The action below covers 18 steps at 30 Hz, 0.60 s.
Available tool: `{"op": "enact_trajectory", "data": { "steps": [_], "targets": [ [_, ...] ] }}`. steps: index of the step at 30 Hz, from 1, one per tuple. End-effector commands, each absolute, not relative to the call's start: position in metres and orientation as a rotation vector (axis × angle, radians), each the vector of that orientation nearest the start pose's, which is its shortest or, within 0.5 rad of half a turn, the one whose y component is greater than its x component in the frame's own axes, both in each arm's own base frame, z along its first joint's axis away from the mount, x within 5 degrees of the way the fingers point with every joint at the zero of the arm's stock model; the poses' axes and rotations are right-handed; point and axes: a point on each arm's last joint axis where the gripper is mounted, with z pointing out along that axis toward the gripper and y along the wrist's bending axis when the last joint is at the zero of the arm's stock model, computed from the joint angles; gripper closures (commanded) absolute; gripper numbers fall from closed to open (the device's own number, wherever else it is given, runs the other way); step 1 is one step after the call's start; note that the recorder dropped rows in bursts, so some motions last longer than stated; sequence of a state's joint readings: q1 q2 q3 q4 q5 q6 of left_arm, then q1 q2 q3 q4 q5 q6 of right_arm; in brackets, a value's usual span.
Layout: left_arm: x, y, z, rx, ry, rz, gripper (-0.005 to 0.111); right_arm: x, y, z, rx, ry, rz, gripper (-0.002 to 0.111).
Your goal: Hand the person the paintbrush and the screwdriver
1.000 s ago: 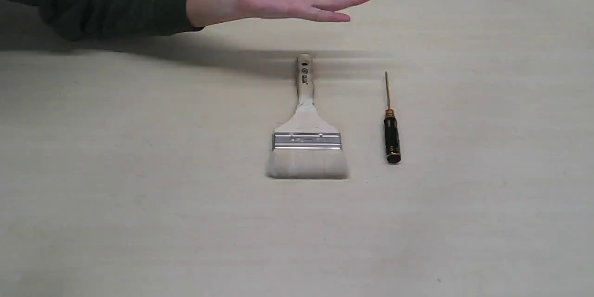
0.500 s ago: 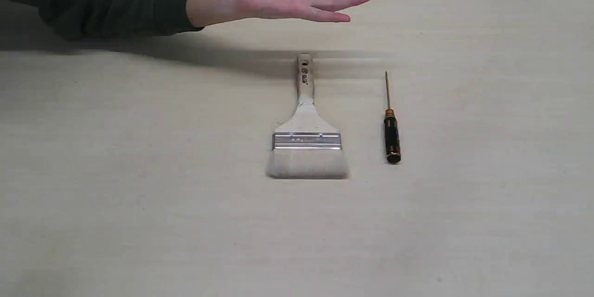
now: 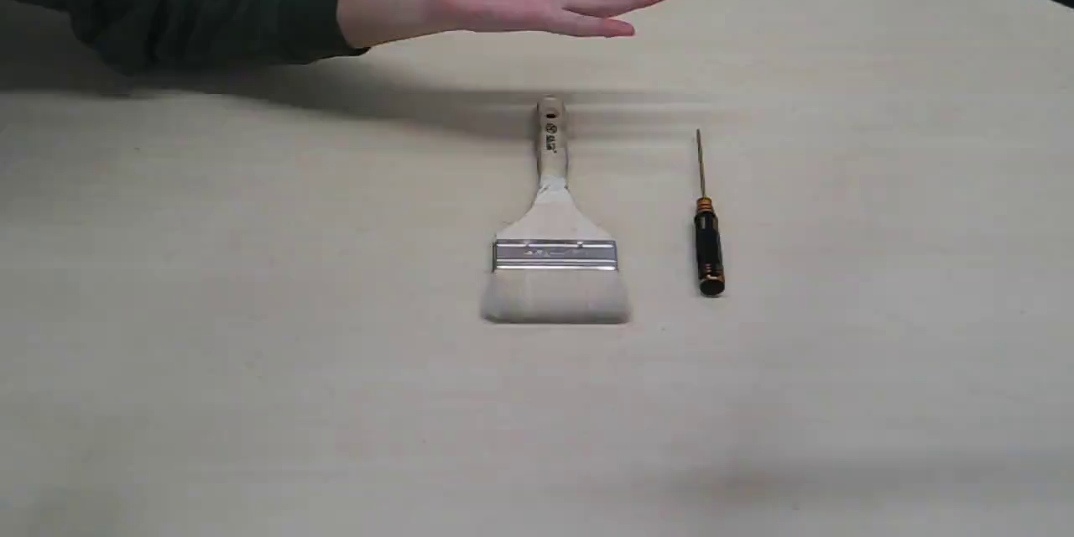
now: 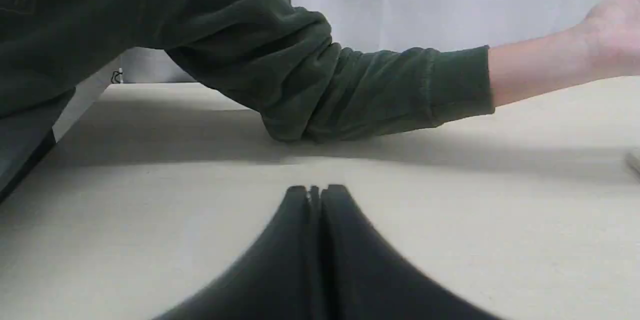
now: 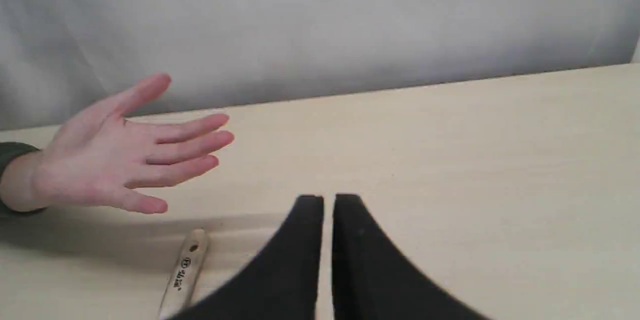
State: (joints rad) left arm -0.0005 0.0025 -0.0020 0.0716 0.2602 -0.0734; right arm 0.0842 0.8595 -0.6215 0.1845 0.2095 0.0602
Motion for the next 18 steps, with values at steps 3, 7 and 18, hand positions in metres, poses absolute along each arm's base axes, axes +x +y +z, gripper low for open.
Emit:
{"op": "enact_trajectory", "data": {
  "steps": [3,7,18],
  "targets": [
    [0.055,0.001,0.191,-0.017,1.733,0.002,0.107,0.223,0.024,0.311,0.116,2.029,0.255,0.104],
    [0.055,0.001,0.191,-0.017,1.733,0.002,0.107,0.252,0.028,0.297,0.084,2.154,0.242,0.104],
    [0.055,0.001,0.191,-0.013,1.733,0.008,0.107,0.309,0.081,0.261,-0.160,2.403,0.294,0.093]
  ]
}}
